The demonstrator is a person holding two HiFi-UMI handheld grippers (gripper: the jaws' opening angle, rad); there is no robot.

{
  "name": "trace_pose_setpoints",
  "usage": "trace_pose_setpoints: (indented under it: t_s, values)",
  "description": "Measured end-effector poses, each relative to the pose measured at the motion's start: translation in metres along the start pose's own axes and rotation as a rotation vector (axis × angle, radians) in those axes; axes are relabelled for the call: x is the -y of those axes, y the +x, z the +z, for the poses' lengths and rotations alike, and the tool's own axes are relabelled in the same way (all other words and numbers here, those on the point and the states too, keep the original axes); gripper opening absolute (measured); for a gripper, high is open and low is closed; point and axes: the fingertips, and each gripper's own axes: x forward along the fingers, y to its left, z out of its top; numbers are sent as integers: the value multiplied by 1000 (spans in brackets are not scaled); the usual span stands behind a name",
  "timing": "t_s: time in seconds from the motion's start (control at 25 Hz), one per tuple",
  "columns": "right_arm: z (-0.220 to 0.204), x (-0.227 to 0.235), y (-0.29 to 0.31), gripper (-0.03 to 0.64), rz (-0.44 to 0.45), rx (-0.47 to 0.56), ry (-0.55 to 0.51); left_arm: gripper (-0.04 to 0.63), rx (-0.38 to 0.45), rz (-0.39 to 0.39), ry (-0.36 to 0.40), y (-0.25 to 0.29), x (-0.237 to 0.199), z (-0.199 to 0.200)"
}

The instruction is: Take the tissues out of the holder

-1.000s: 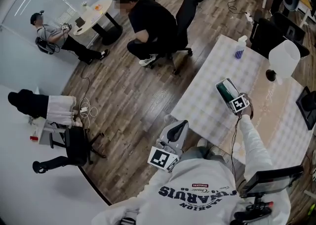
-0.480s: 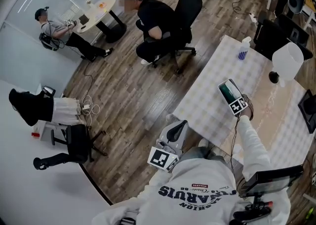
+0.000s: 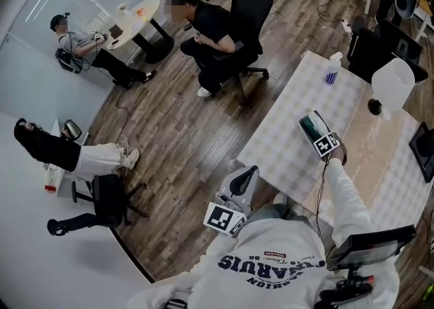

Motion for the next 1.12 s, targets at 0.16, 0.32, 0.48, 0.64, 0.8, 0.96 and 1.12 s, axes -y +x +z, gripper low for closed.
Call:
trace_pose_setpoints:
  t_s: [0.16,0.32,0.48,0.64,0.8,0.96,1.12]
  values:
    - [0,-2,-1,256,-2,-3,-10,5,0,4,-3,-3,-1,-1]
    - [3,-1,-2,256,-3,-2,-18,5,3,12,-2,-3,-3,2]
    - [0,-4,-5,256,-1,-3,-34,4,7,10,-3,-4,-2,0]
    - [3,-4,-16,256,-11,24,-51,5,9,5,-2,-4,-3,-1]
    - [8,3,-37,256,-17,45,-73,5,8,-14,-18,1,2,1]
    - [8,3,-56,256,-9,45,-116,5,8,-48,-29,6,9,-1]
    - [12,10,-82,256,-25,72,-132,5,17,-98,-26,16,18,-2]
